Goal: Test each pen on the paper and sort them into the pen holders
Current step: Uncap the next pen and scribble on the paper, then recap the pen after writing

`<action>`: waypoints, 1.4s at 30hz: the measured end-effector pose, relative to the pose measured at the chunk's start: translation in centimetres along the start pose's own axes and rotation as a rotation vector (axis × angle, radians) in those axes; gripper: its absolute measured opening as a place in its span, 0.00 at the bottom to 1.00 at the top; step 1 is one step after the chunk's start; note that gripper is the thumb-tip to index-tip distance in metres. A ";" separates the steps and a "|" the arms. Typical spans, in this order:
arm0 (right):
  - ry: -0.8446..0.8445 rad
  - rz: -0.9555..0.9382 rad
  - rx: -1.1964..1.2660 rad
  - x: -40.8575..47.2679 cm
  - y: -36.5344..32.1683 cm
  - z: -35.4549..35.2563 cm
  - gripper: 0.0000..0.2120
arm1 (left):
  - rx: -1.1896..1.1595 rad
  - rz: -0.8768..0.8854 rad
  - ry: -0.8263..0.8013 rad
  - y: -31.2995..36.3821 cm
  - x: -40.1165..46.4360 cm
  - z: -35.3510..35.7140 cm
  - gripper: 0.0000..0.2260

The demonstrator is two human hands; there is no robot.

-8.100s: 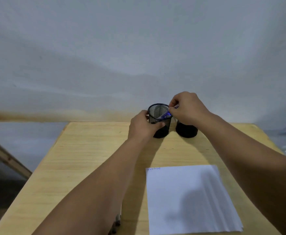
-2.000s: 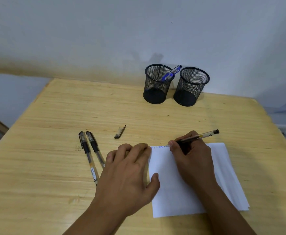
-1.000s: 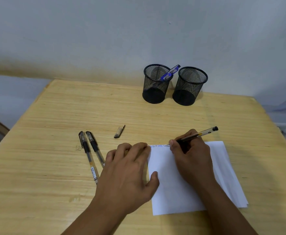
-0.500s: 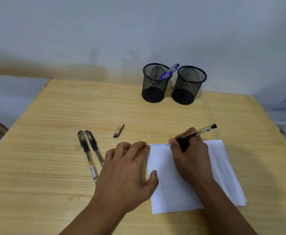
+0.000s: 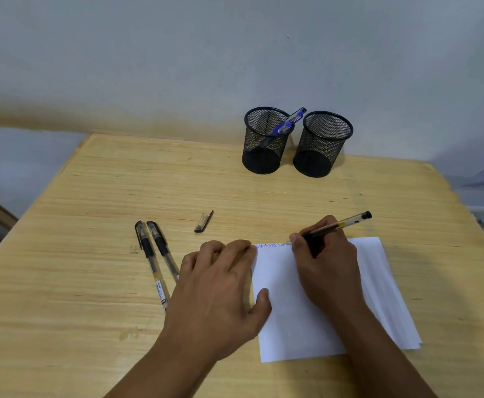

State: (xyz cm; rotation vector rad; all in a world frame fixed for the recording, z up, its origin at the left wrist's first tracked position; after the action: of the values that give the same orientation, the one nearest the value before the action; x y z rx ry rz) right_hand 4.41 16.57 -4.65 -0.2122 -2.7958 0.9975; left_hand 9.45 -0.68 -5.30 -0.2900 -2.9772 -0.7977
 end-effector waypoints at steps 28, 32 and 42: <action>-0.048 0.159 0.474 -0.1 1.3 -2.5 0.02 | 0.176 0.105 0.099 1.8 -0.5 -0.3 0.24; -0.085 0.146 0.491 -1.6 1.0 -3.3 0.03 | 0.130 0.065 0.159 1.8 0.2 -2.0 0.21; -0.136 0.135 0.646 -5.2 0.9 -5.1 0.04 | 0.156 -0.387 0.202 -6.2 3.8 -6.2 0.14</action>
State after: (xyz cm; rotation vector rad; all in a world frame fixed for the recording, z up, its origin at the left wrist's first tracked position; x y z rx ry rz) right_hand 10.63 19.36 -1.88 -0.2505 -2.4209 1.9355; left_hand 4.50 -8.45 -2.62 0.3620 -2.9117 -0.5693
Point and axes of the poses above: each hand's wrist, its own x-axis towards the middle knuckle, its own z-axis out of the palm, y = z × x, the point moved 10 cm from there along x, towards the middle knuckle, and after that the axes turned 15 degrees about -x, right-handed, at the moved point
